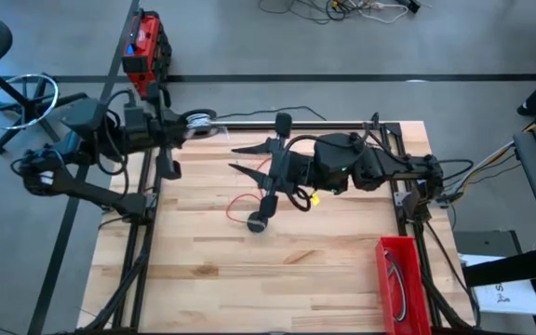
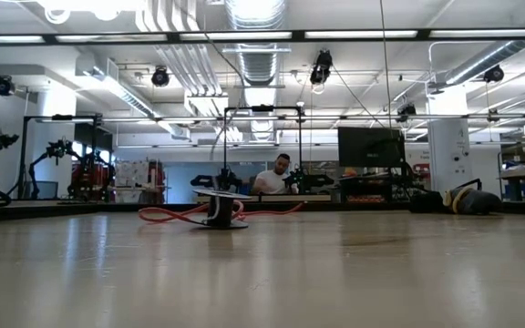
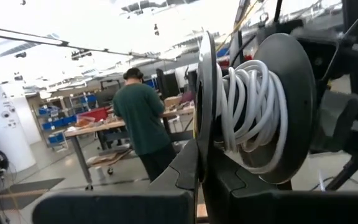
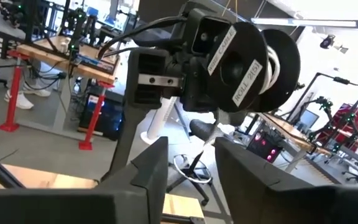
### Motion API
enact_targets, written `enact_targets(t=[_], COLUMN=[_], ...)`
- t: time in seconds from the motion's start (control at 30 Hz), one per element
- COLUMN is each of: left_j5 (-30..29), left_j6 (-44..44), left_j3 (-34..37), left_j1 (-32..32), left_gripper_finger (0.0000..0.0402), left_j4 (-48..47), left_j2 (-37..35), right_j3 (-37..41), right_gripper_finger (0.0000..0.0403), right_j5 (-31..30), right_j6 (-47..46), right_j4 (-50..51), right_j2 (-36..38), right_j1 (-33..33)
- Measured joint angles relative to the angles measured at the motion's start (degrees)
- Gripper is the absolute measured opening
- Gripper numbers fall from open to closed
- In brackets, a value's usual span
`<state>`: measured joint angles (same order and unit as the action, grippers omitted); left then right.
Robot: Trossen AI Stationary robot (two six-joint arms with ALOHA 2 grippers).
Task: Coil cords
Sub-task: Uncoil the white wire from the spool
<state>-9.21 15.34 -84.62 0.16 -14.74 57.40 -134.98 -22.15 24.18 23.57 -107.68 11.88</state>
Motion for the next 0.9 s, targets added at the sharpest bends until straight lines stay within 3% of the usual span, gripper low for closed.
enact_targets(t=[0.23, 0.47, 0.9], left_j5=[2.87, 2.88, 4.28], left_j6=[-2.95, -3.01, -3.02], left_j3=[0.0, 0.0, 0.0], left_j1=[0.0, 0.0, 0.0], left_gripper_finger=[0.0, 0.0, 0.0], left_j4=[0.12, 0.8, 1.98], left_j2=[-0.06, 2.3, 3.25], right_j3=[0.0, 0.0, 0.0], right_gripper_finger=[0.0144, 0.0152, 0.0083], right_j5=[0.04, 0.04, -0.37], right_j6=[-0.07, -0.09, -3.99], right_j4=[-0.06, -5.77, -8.09], right_j2=[-0.26, -4.18, -5.79], right_j1=[-0.13, -0.82, -2.42])
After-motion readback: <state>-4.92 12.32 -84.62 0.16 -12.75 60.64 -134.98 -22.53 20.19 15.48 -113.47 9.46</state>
